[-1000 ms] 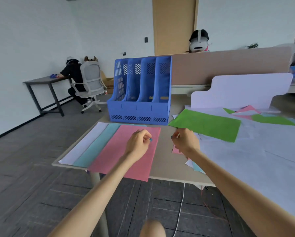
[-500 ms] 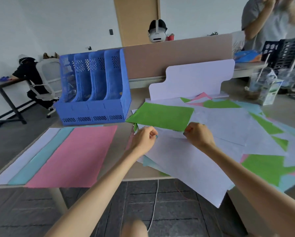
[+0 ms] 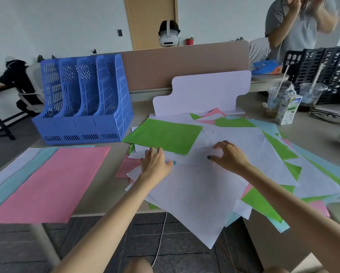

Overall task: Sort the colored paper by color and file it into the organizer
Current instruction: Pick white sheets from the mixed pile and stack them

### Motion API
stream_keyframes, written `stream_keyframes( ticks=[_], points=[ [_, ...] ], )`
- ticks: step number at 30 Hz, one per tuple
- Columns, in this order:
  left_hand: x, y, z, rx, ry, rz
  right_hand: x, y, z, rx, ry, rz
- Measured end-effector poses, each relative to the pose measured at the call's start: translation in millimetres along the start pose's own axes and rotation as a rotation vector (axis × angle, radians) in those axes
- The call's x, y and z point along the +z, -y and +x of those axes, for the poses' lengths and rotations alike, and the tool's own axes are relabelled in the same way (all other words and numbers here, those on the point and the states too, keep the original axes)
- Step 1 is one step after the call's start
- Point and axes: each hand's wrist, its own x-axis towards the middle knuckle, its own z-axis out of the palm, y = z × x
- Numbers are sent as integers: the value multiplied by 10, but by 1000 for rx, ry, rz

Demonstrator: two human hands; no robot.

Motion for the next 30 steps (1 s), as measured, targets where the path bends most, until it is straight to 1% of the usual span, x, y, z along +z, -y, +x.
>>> stream_keyframes(
  ticks=[4,5,7,10,12,14,15,17,18,19,21,24,27,30],
  points=[
    [-144,14,96,-132,199,-24,-63,-71,-75,-180,240,-15],
    [-184,21,123,-167,261,-26,-62,-77,-78,-217,273,-20],
    [-222,42,176,-226,359,-4,-44,-87,-63,-267,286,-32],
    [-253,70,215,-289,418,12,-30,-75,-51,-325,270,-75],
    [-275,78,237,-296,440,-4,-12,-43,-59,-390,220,-196],
    [-286,78,251,-308,452,-55,24,-23,-35,-478,123,-362],
    [-281,91,259,-309,444,-69,36,-11,-18,-519,78,-430],
    [-263,149,275,-301,373,-31,62,12,17,-607,-4,-531],
    [-247,192,281,-302,335,6,78,16,31,-674,-42,-556],
    [-245,224,278,-310,333,31,93,18,39,-728,-81,-562],
    [-258,276,279,-326,380,37,94,44,43,-783,-151,-540],
    [-279,335,316,-354,433,-9,72,101,104,-780,-153,-531],
    [-323,345,315,-374,439,-93,86,140,220,-736,-75,-562],
    [-316,386,318,-389,460,-171,124,194,307,-726,-18,-507]
  ],
)
